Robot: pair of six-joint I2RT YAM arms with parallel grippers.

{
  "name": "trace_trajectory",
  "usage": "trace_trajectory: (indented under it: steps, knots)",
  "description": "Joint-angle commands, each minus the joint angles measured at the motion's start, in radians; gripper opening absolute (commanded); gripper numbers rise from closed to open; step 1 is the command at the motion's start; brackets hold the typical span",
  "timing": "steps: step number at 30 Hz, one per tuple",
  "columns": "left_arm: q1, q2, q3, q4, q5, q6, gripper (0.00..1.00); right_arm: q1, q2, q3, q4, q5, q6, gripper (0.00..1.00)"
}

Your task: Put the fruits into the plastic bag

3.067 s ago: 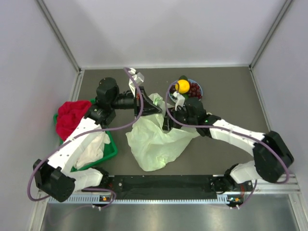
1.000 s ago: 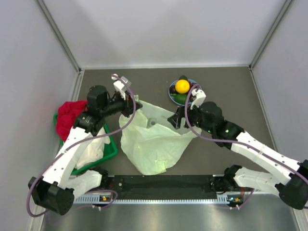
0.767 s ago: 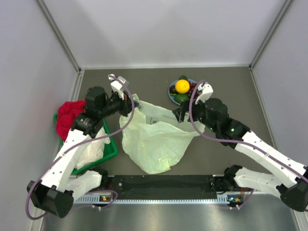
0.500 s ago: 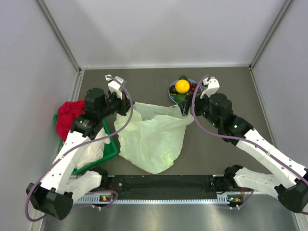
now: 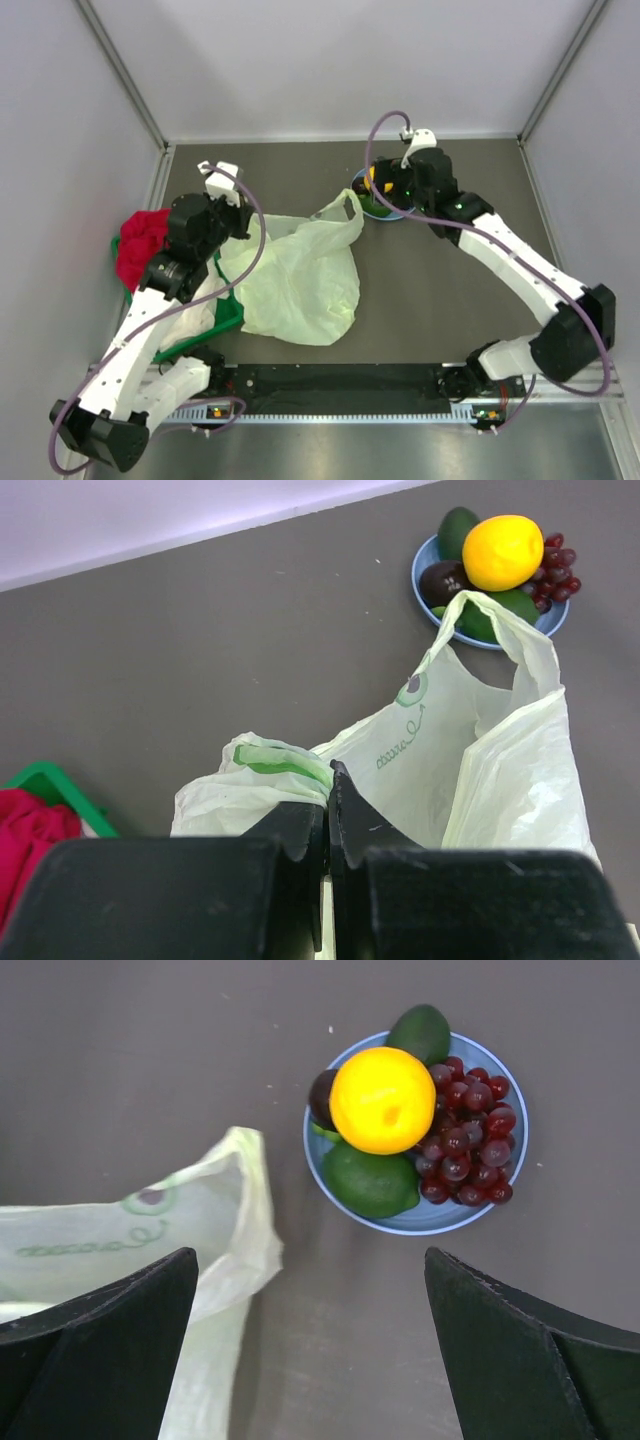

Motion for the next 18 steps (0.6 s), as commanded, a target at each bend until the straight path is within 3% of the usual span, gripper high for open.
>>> trace_trajectory:
  steps: [1,18]
  knots:
    - [0.003,-0.05,-0.018,0.066,-0.059,0.008,0.0,-0.023,0.119,0.116,-0.009,-0.012,-0.062,0.96]
    - [0.003,-0.033,-0.02,0.071,-0.029,0.004,0.0,-0.09,0.607,0.527,-0.081,0.071,-0.161,0.97]
